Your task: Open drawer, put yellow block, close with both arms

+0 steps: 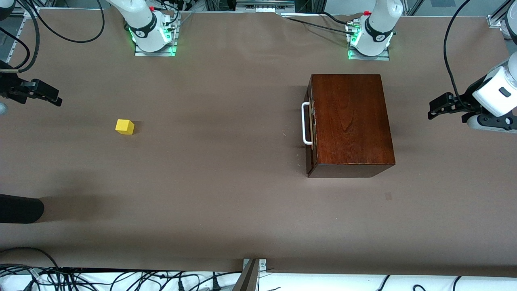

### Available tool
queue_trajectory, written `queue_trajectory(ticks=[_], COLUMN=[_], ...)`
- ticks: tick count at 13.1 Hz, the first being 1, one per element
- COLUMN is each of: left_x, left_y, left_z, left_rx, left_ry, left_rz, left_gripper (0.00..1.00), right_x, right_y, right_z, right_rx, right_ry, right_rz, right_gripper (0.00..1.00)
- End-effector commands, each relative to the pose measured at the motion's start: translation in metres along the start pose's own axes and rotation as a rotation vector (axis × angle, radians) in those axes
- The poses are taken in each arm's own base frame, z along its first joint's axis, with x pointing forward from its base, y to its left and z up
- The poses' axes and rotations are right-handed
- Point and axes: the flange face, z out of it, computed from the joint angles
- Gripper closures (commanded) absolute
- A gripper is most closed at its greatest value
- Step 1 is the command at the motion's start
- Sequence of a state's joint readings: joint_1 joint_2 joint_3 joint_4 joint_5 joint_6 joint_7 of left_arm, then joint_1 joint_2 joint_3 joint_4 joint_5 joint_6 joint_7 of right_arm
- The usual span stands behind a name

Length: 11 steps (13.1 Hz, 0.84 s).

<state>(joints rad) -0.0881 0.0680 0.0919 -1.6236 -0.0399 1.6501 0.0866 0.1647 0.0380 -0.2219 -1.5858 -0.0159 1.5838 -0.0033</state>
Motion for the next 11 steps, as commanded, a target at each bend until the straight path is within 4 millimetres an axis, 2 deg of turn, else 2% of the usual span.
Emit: queue_trajectory(ticks=[1, 3, 11], left_x=[-0.0097, -0.0074, -0.0061], left_y=[0.0000, 0.0020, 0.0047], left_z=[-0.0053, -0.0111, -0.0128], left_rx=[0.021, 0.021, 0.021], left_ry=[0.013, 0.024, 0.027], left_rz=[0.011, 0.008, 0.010], left_gripper=[0.00, 0.00, 0.00], right_x=[-0.0036, -0.0036, -0.0028], right_y=[0.0006, 0.0015, 0.0014], right_z=[-0.0085, -0.0085, -0.0061], right_rx=[-0.006, -0.006, -0.009], right_ry=[0.006, 0.006, 0.001], right_rz=[0.009, 0.009, 0.011], right_gripper=[0.00, 0.00, 0.00])
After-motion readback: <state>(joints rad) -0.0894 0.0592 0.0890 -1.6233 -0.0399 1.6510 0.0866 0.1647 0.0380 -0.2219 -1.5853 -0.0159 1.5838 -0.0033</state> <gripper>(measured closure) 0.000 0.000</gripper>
